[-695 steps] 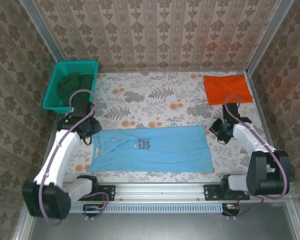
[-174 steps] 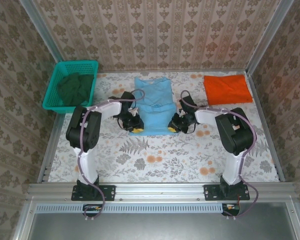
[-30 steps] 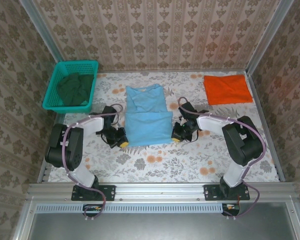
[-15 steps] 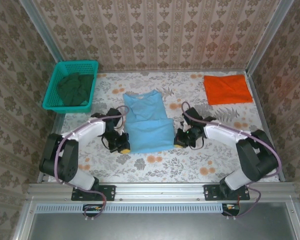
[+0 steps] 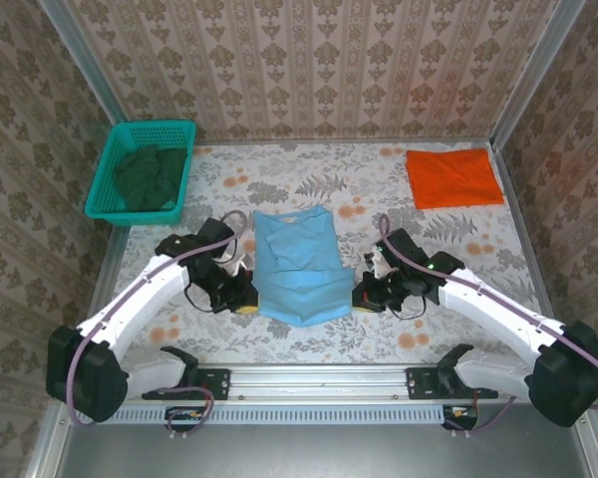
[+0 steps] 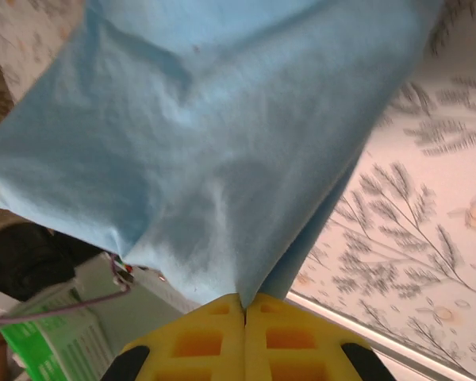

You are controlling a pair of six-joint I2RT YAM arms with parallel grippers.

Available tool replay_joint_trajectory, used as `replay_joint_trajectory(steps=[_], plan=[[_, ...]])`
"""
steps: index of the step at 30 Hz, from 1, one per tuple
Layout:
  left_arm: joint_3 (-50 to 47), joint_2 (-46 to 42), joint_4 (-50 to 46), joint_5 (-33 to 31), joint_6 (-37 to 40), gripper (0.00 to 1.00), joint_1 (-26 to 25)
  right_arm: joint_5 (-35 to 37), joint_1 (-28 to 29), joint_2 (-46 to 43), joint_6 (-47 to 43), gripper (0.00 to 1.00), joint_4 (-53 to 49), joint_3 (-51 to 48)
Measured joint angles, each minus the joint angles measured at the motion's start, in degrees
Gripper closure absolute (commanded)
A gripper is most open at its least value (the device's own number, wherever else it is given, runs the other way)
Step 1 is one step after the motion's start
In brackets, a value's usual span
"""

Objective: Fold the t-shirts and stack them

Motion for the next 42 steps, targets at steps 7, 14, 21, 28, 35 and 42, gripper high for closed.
replay_joint_trajectory(steps=[7, 14, 21, 28, 35, 42], plan=[[7.9, 8.7, 8.5, 3.0, -4.5, 1.0, 5.1, -0.8, -7.6, 11.6, 0.9, 1.0, 1.3, 12.7], [19.1, 24.5, 15.6, 5.0, -8.7, 1.0, 9.7, -2.5, -13.7, 32.8, 2.1, 1.0, 0.0, 31.2], [38.5, 43.7, 17.0, 3.1, -10.6, 0.91, 15.6, -3.0, -15.8, 59.5, 4.7, 0.84, -5.6, 61.0], [53.2, 59.2, 15.6, -3.0, -13.6, 0.33, 18.7, -1.5, -18.1, 81.3, 6.7, 0.42, -16.8, 91.6], [54.0, 54.1, 12.7, -7.8, -12.8, 0.45, 17.8, 2.2, -19.7, 78.8, 0.9, 0.6, -27.6, 99.6], [46.6, 42.9, 13.1, -8.8, -7.5, 0.63, 9.7, -0.3, -10.0, 57.8, 0.0, 0.8, -15.4, 68.9]])
